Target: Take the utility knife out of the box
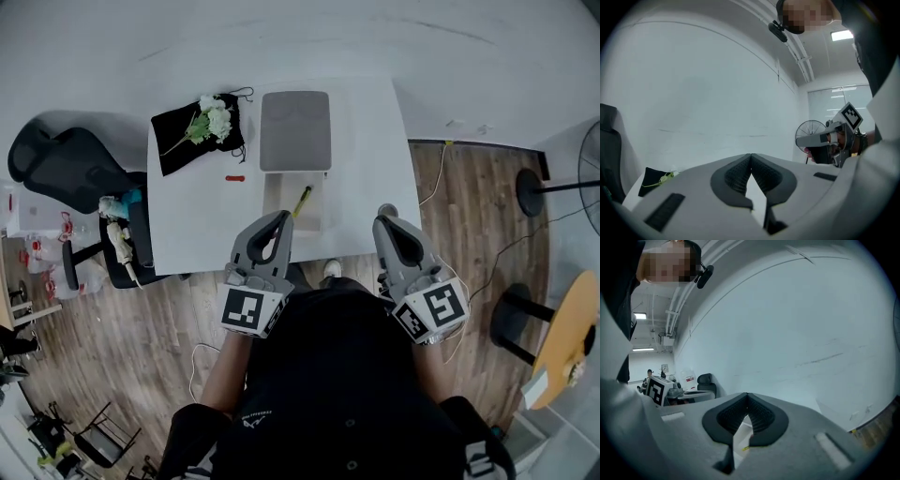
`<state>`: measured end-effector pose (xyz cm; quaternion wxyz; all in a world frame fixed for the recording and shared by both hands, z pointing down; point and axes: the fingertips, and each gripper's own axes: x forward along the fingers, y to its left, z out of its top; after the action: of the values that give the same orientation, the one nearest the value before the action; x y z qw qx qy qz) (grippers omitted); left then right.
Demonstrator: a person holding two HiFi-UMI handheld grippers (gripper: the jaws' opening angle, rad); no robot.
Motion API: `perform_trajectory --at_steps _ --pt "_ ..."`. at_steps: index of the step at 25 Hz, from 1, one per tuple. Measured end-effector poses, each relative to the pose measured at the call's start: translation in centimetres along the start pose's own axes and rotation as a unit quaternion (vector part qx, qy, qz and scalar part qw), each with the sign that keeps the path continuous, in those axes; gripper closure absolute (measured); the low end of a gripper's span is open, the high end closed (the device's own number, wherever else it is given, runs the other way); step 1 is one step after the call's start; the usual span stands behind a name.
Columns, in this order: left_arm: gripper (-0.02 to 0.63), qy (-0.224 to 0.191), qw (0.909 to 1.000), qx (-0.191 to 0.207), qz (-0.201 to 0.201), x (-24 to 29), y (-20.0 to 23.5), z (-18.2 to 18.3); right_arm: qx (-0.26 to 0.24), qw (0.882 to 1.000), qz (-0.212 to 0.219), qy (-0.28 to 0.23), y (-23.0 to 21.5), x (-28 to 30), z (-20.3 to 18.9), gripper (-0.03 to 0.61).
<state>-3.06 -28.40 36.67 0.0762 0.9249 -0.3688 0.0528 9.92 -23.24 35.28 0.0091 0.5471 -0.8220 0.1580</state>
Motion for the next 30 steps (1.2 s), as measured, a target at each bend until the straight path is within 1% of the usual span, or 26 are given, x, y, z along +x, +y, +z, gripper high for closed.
perform_trajectory --at_steps 4,8,12,16,21,23,27,30 --pt "0.609 0.032 0.999 0.001 -0.03 2.0 1.9 -1.7 0.005 0.999 -0.032 -0.002 0.1 1.5 0.3 0.574" --pt "0.609 0.068 0.9962 0.006 -0.055 3.4 3.3 -5.0 0.009 0.998 -0.061 -0.003 0.2 2.4 0.3 0.574" --pt "0.609 0.107 0.9907 0.01 -0.082 4.8 4.1 -7.7 0.016 0.996 -0.089 -0.005 0.3 2.8 0.1 0.574" --pt "0.609 0.149 0.9828 0.007 -0.108 6.4 4.2 -10.9 0.026 0.993 -0.116 -0.003 0.1 2.7 -0.4 0.574" --pt "0.609 0.208 0.9712 0.008 -0.117 8.1 5.0 -15.3 0.03 0.988 -0.149 0.003 0.0 2.9 -0.9 0.574" --pt "0.609 0.223 0.9673 0.009 -0.12 8.6 5.2 -16.7 0.032 0.987 -0.16 0.005 -0.1 2.8 -1.2 0.574" --pt "0.609 0.25 0.9596 0.026 -0.126 9.5 5.4 -19.9 0.036 0.982 -0.184 0.008 -0.4 2.2 -1.5 0.574" --pt "0.609 0.269 0.9551 0.021 -0.123 9.9 6.0 -21.6 0.038 0.979 -0.198 0.009 -0.7 1.9 -1.5 0.574"
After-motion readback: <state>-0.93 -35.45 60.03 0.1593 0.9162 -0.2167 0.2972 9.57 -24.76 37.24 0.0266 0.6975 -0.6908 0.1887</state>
